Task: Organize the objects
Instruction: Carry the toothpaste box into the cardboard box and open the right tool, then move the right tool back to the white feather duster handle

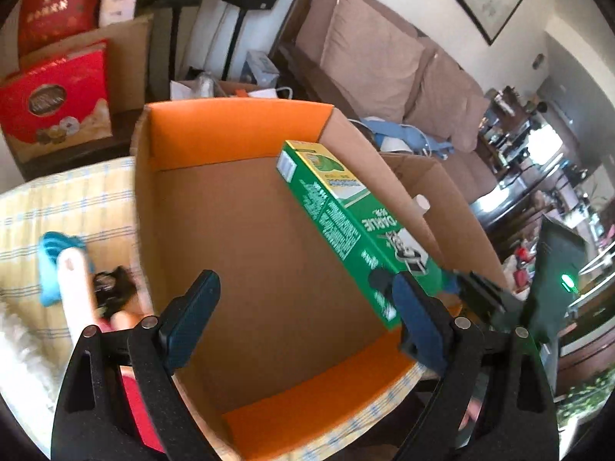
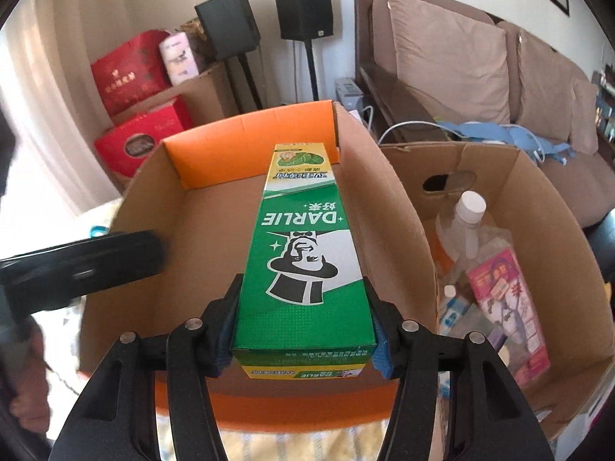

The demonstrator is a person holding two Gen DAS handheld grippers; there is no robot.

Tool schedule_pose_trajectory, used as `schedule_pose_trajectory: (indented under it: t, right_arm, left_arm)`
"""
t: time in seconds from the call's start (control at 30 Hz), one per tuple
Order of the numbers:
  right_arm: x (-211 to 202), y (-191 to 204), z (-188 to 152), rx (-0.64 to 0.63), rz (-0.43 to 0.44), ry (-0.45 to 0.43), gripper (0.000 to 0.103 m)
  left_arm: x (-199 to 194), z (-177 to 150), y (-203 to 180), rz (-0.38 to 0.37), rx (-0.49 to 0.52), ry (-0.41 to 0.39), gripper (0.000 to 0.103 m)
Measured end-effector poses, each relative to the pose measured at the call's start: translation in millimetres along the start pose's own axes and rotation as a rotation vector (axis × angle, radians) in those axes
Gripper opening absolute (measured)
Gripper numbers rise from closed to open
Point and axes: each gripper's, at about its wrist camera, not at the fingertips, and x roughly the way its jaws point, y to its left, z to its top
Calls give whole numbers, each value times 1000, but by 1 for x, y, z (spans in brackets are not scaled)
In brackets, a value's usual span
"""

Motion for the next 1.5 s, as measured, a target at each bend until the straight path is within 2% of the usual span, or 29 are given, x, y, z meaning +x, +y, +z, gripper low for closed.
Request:
schedule_pose_trajectory:
  t: [0.4,0.57,0.6,0.67,0.73,0.77,1.03,1.27,1.5]
  right_arm:
    - [22,0,2,-55,-122,36,58]
    - [23,4,-1,-75,-175,37,63]
    - [22,5,-2,-76,-185,35,64]
    - [19,7,-3,-81,-191,27,74]
    - [16,9,-3,-84,-202,22,80]
    - [14,10,-3,-82,-198,22,81]
    - [-25,31,-6,-75,-76,-40,82]
    - [-61,75,-10,-115,99,-85,83]
    - [-74,123,-21,-185,196,-82,83]
  left_arm:
    - [-55,-31,22,72,38,-72,91]
    - [-69,-45,32,108,46,-94,91]
    - [-72,-47,35,117,48,-96,92]
    - [-76,-52,43,144,42,-101,94]
    - [-79,-56,53,171,30,-97,96]
    - [-81,-59,58,180,26,-97,97]
    - [-100,-84,113,268,-61,-109,101]
    - [-107,-111,154,324,-144,-86,101]
    - [-111,-135,176,362,-189,-71,101]
